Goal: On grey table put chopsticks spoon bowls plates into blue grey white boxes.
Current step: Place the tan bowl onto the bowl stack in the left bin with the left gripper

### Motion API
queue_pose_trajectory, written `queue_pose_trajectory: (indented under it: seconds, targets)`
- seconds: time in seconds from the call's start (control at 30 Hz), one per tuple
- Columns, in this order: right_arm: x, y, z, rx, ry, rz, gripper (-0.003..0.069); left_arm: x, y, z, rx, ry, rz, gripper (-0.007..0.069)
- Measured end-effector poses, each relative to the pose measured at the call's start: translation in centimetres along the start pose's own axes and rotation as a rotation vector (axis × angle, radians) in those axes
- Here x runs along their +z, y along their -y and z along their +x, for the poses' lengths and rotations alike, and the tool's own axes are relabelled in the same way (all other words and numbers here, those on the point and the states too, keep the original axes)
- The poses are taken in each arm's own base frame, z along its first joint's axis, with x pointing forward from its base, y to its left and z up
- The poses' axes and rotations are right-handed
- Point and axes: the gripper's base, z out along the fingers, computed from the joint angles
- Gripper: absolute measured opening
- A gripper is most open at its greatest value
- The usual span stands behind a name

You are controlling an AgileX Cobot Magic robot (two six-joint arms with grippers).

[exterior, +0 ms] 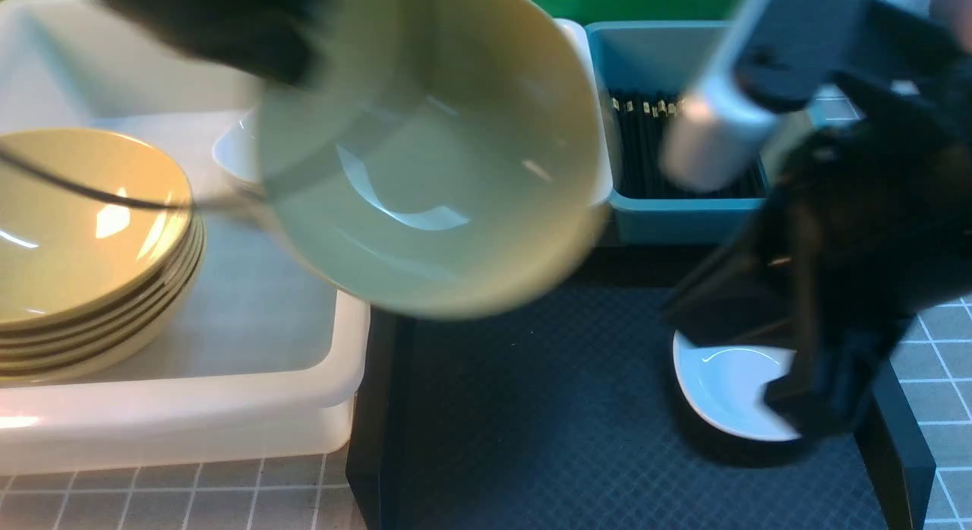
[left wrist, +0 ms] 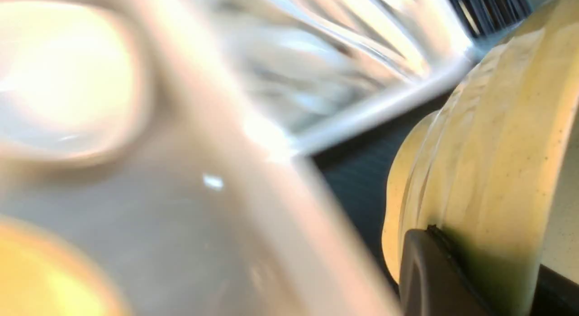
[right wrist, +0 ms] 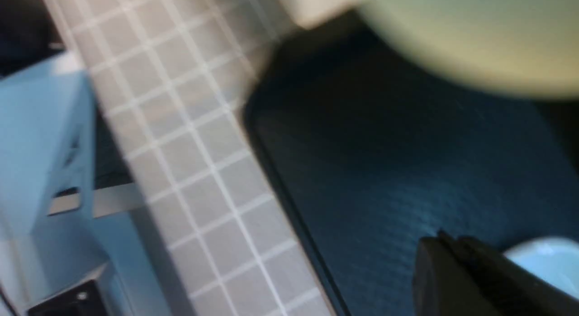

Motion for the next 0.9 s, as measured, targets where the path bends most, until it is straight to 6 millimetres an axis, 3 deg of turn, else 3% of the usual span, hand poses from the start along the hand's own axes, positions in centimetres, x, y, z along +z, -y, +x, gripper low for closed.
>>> queue_pose_trajectory:
  seconds: [0.07,0.1,0.2,0.23,0.3,0.4,0.53,0.77,0.9]
  targets:
    - [0.3,-0.7,-0.6,-0.044,0.003,-0.021,0.0066,-3.0,-3.2,1.3,-0.103,0.067,-0.072,0.0006]
    - [0.3,-0.8,-0.7,-0.047,0.005,-0.022,0.0066,-3.3,-3.6,1.5,-0.111,0.072,-0.083,0.0006]
    - [0.7,-1.0,-1.0,-0.075,0.000,-0.031,0.0066,-7.2,-8.8,5.2,-0.312,0.155,-0.225,0.0006]
    - [0.7,-1.0,-1.0,-0.076,-0.001,-0.031,0.0066,-7.2,-9.1,5.5,-0.327,0.152,-0.228,0.0006]
    - [0.9,-1.0,-1.0,-0.092,-0.008,-0.022,0.0066,-7.5,-11.7,7.3,-0.452,0.201,-0.267,0.0006]
    - [0.9,-0.8,-1.0,-0.100,-0.011,-0.011,0.0068,-6.4,-14.7,9.2,-0.570,0.248,-0.312,0.0006]
    - [0.9,-0.8,-0.9,-0.104,-0.021,-0.005,0.0070,-4.5,-16.7,10.2,-0.613,0.234,-0.340,0.0006]
    - [0.9,-0.6,-0.8,-0.111,-0.029,0.010,0.0077,-1.7,-19.6,11.3,-0.659,0.151,-0.350,0.0013]
    - [0.9,-0.6,-0.8,-0.112,-0.030,0.011,0.0078,0.3,-20.7,11.7,-0.618,0.069,-0.377,0.0072]
